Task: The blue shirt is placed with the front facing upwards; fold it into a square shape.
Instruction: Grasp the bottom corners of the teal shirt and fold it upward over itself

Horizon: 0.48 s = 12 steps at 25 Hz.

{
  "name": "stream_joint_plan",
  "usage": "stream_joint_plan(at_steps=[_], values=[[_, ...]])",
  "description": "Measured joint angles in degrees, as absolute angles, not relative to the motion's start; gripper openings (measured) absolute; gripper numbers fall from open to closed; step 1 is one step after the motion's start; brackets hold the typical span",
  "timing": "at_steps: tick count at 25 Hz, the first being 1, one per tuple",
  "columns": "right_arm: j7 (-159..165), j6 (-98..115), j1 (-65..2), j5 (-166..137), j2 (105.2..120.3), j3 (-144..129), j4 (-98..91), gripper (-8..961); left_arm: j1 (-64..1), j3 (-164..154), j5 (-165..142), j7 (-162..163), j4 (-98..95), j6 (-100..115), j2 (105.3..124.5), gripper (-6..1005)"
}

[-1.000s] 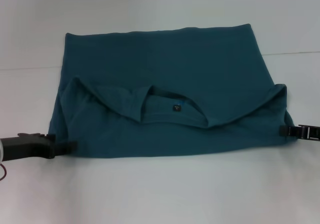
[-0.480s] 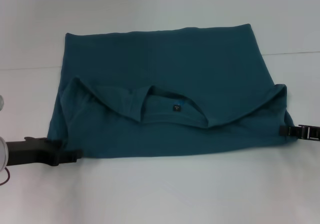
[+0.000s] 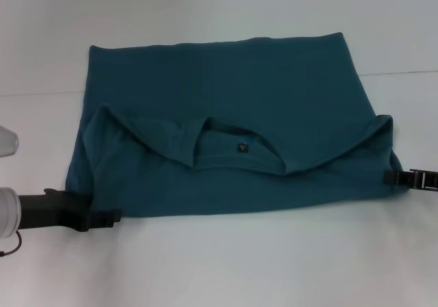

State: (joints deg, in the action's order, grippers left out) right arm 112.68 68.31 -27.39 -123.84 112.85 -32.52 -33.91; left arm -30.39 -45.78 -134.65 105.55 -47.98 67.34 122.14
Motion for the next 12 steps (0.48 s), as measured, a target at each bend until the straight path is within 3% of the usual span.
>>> stream_joint_plan(at_steps=[12], values=[[112.67,68.19,-27.67,-123.65,112.84,-32.52,-33.93,35,-30.53,-46.5,-135.29,105.89,-48.28,64.72,122.32,696]])
